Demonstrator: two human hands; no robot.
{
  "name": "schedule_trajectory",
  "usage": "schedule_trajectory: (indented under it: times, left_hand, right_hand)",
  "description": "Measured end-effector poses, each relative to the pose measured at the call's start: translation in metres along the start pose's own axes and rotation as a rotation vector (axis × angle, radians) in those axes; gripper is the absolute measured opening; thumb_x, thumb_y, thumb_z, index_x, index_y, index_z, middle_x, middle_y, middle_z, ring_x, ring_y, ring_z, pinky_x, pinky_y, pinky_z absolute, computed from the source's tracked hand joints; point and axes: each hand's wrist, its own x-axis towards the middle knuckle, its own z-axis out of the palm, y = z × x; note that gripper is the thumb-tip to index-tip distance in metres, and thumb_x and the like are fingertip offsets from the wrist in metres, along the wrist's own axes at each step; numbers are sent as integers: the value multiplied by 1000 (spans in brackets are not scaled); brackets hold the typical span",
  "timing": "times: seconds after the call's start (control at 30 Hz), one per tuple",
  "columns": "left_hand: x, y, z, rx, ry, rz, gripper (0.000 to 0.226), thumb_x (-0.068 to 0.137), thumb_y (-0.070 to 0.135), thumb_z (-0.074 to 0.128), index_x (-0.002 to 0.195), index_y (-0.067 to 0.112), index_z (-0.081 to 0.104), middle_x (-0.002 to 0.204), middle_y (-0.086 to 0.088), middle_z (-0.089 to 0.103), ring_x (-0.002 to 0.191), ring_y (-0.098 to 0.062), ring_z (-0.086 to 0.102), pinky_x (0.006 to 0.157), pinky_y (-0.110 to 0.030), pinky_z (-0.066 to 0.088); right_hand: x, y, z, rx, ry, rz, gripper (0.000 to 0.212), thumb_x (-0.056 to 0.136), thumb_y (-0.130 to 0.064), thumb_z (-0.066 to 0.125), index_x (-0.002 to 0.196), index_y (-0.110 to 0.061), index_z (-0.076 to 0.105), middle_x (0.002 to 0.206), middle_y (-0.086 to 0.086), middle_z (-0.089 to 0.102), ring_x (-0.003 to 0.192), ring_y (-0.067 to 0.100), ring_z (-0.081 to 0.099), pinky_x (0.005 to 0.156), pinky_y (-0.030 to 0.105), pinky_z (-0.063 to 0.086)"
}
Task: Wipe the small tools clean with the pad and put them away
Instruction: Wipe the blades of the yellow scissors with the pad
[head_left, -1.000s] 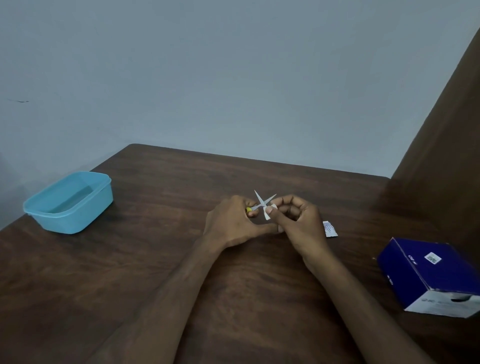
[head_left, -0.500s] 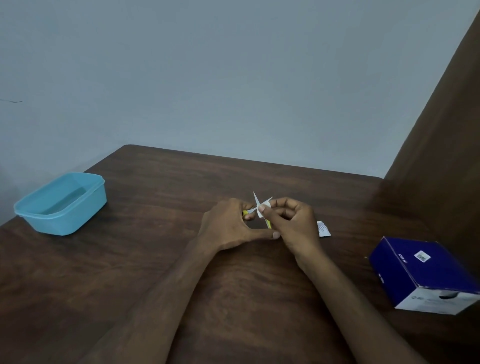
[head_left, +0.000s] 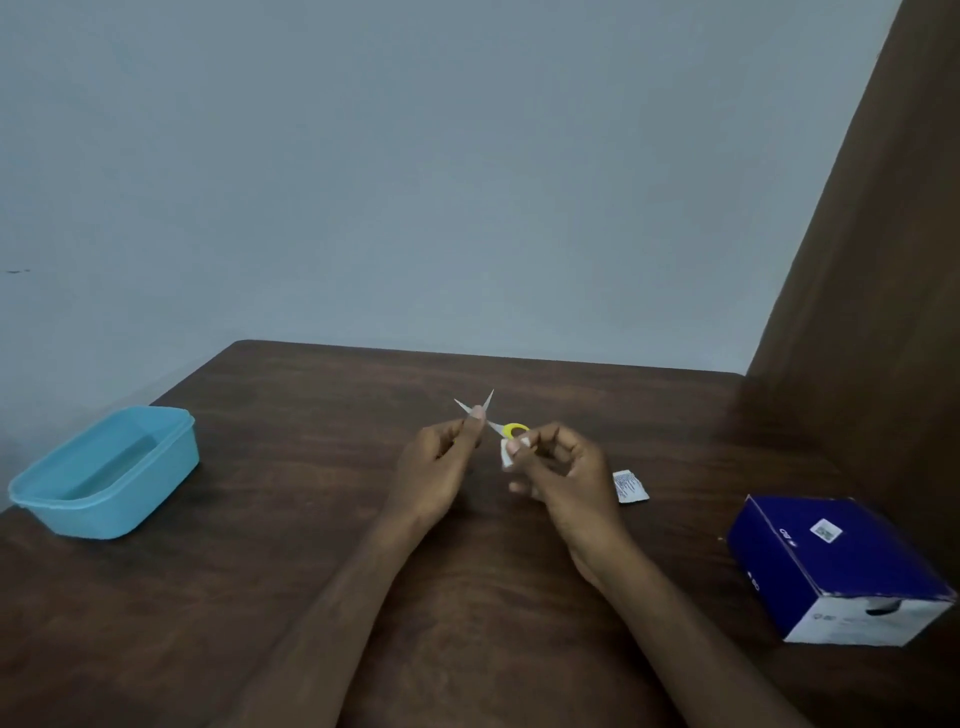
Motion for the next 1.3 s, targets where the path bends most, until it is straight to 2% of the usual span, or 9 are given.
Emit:
schedule_trajectory:
  times: [0.17, 0.27, 0.4, 0.6, 0.8, 0.87, 1.03, 1.17, 1.3]
  left_hand:
    - [-1, -1, 0, 12, -43, 25, 65, 115, 53, 35, 67, 19, 61, 63, 1, 62, 61, -9, 50, 65, -31, 37]
    - [3, -7, 0, 2, -17, 41, 55, 112, 49, 48, 84, 12, 78, 70, -13, 66, 63, -4, 53, 64, -30, 40]
    - [2, -3, -5, -137, -6, 46, 16, 104, 31, 70, 106, 23, 83, 89, 9, 81, 80, 0, 70, 69, -20, 50]
    - [2, -5, -7, -173, -147, 36, 13, 100, 17, 73, 95, 9, 83, 82, 2, 80, 61, 6, 59, 57, -12, 42]
    - [4, -4, -3, -162, -39, 20, 16, 100, 11, 73, 87, 9, 81, 82, 4, 80, 69, 8, 65, 61, -7, 44]
    - [4, -4, -2, -178, -23, 15, 15, 100, 12, 74, 88, 7, 81, 85, 0, 82, 75, 4, 70, 66, -9, 48]
    - [3, -2, -1, -279, -55, 13, 9, 99, 11, 74, 100, 7, 82, 99, -6, 83, 97, -11, 77, 87, -20, 57]
    - [0, 0, -1, -291, -101, 34, 13, 100, 14, 74, 102, 4, 81, 99, -10, 83, 100, -16, 77, 96, -25, 58]
    - [0, 0, -1, -287, -120, 28, 14, 100, 12, 74, 112, 9, 80, 85, -4, 78, 97, -10, 76, 95, -18, 55]
  right_hand:
    - [6, -4, -5, -68, 46, -116, 16, 89, -9, 84, 82, -8, 70, 82, 11, 78, 71, 15, 72, 72, 34, 60]
    - [10, -6, -20, -239, -63, -226, 19, 91, -13, 83, 83, -22, 69, 82, 1, 78, 76, 16, 74, 77, 43, 61]
    - [13, -14, -32, -279, -115, -280, 14, 95, -14, 80, 87, -21, 70, 90, 1, 78, 83, 26, 75, 79, 48, 60]
    - [13, -15, -42, -285, -165, -311, 11, 98, -21, 76, 93, -22, 66, 92, 1, 74, 82, 19, 69, 76, 49, 56]
    - [5, -18, -23, -142, 185, -361, 14, 96, -22, 79, 88, -26, 69, 94, -5, 76, 87, 18, 73, 77, 41, 56]
    - [-1, -13, -13, -171, 148, -319, 16, 93, -18, 82, 83, -23, 71, 87, -5, 77, 80, 12, 72, 73, 35, 55]
    - [2, 2, -2, -238, -5, -154, 15, 88, -35, 83, 86, -26, 71, 87, -1, 79, 83, 18, 77, 77, 49, 64]
    - [5, -3, -1, -182, 41, -162, 17, 89, -12, 85, 86, -9, 69, 77, 11, 74, 65, 13, 71, 60, 25, 58]
    - [4, -2, -4, -137, 51, -110, 20, 89, -13, 86, 92, -10, 67, 73, 8, 76, 59, 18, 67, 58, 30, 57]
